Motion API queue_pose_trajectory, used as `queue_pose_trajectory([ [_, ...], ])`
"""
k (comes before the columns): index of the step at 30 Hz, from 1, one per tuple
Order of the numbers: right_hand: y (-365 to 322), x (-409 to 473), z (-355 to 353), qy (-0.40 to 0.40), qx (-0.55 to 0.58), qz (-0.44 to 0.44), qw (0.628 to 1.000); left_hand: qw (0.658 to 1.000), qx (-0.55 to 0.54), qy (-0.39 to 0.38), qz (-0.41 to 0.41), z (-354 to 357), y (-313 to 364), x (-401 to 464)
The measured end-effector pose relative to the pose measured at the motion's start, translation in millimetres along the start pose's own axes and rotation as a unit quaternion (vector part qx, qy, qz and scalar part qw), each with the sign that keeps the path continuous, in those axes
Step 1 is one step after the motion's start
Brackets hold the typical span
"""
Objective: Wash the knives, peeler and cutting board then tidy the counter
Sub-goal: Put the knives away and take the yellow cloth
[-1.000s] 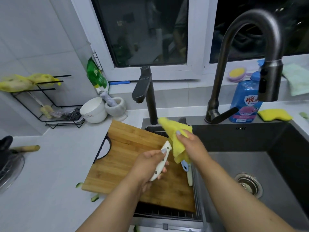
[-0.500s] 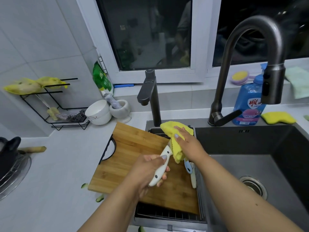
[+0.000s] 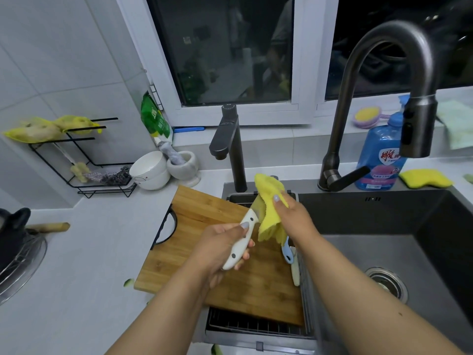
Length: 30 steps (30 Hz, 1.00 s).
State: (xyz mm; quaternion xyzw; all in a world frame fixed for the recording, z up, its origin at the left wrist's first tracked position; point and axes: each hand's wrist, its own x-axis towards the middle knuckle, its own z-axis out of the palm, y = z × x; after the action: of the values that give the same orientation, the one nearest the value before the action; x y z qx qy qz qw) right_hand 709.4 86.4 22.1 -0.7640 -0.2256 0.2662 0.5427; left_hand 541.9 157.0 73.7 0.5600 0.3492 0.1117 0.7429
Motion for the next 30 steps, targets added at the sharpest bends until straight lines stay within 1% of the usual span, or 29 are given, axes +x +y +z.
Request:
queue_pose_trajectory([
  [2, -2, 4, -4, 0.014, -0.004, -0.004, 1.000, 1.000, -0.001, -0.005, 0.003, 0, 3, 0],
  [4, -2, 5, -6, 0.018, 0.018, 0.000, 1.000, 1.000, 0.004, -0.001, 0.009, 1, 5, 2],
  [7, 2, 1, -6, 0.002, 0.048, -0.001, 0.999, 1.000, 0.011, 0.018, 0.021, -1, 10, 5],
  [9, 10, 2, -8, 0.027, 0.123, 0.040, 0.991, 0.999, -0.010, 0.027, 0.024, -5, 15, 6],
  [11, 11, 4, -15, 0.075, 0.215, 0.097, 0.969, 0.999, -0.030, 0.033, 0.024, -10, 19, 6],
  [12, 9, 5, -18, 0.095, 0.243, 0.105, 0.960, 0.999, -0.031, 0.037, 0.023, -13, 20, 6],
  [13, 6, 5, -21, 0.106, 0.247, 0.101, 0.958, 0.999, -0.028, 0.039, 0.021, -15, 20, 7],
  [15, -4, 0, -21, 0.104, 0.200, 0.055, 0.973, 0.999, -0.016, 0.036, 0.013, -14, 18, 7],
  [16, -11, -6, -17, 0.086, 0.155, 0.023, 0.984, 0.999, -0.011, 0.032, 0.008, -11, 16, 7],
  [18, -18, -14, -4, 0.021, 0.043, -0.037, 0.998, 1.000, -0.006, 0.022, 0.002, -5, 13, 7],
  [20, -15, -14, 7, -0.042, -0.046, -0.088, 0.994, 1.000, -0.006, 0.016, -0.001, 1, 12, 6],
  [22, -11, -8, 9, -0.060, -0.079, -0.097, 0.990, 1.000, -0.004, 0.005, -0.006, 2, 11, 5],
  [25, -4, 5, 3, -0.053, -0.097, -0.070, 0.991, 1.000, 0.007, -0.018, -0.012, -4, 10, 0],
  [28, 1, 17, -5, 0.007, -0.091, -0.046, 0.995, 0.999, 0.020, -0.046, -0.017, -6, 9, -8],
  [30, 3, 24, -9, 0.047, -0.037, -0.006, 0.998, 0.998, 0.017, -0.053, -0.024, -8, 8, -11],
])
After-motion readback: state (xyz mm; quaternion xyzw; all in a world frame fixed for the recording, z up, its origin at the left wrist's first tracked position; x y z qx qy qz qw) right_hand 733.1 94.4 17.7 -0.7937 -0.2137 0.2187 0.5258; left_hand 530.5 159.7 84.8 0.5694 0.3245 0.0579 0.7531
